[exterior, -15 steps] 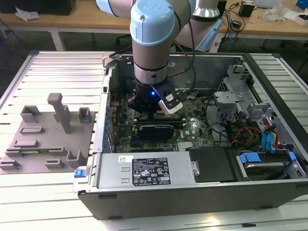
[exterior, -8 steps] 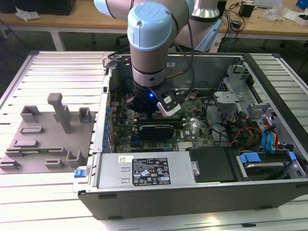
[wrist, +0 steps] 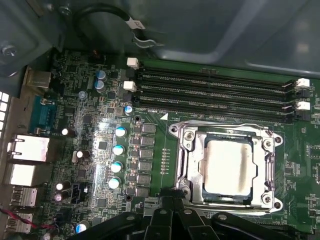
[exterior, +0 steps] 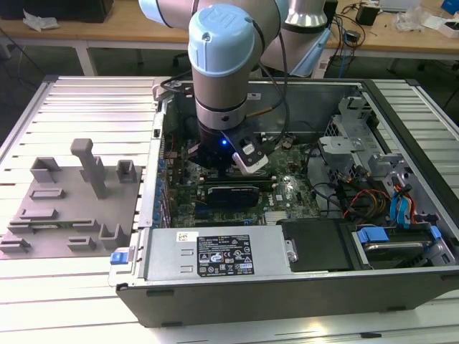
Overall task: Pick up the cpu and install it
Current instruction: 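Install the second cpu locking lever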
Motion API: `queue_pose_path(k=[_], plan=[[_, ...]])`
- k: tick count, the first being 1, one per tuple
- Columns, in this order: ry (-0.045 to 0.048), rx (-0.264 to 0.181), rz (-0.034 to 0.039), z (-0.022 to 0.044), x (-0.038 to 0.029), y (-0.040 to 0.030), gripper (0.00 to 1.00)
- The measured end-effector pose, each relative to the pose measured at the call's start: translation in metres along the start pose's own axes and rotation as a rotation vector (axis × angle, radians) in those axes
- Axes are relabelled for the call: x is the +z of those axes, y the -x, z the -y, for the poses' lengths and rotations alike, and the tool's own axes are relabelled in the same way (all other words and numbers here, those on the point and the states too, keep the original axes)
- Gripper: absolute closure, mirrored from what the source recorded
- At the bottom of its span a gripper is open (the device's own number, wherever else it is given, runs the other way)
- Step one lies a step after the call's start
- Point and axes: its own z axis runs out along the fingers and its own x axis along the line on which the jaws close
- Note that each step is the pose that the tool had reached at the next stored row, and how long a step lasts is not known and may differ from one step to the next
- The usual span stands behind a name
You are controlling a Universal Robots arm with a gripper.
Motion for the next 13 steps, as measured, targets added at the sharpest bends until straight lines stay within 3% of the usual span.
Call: queue_pose_path(k=[13], plan=[[-0.0033,0.000,-0.0002,-0.0004,-0.0007,-0.0024,0.89]])
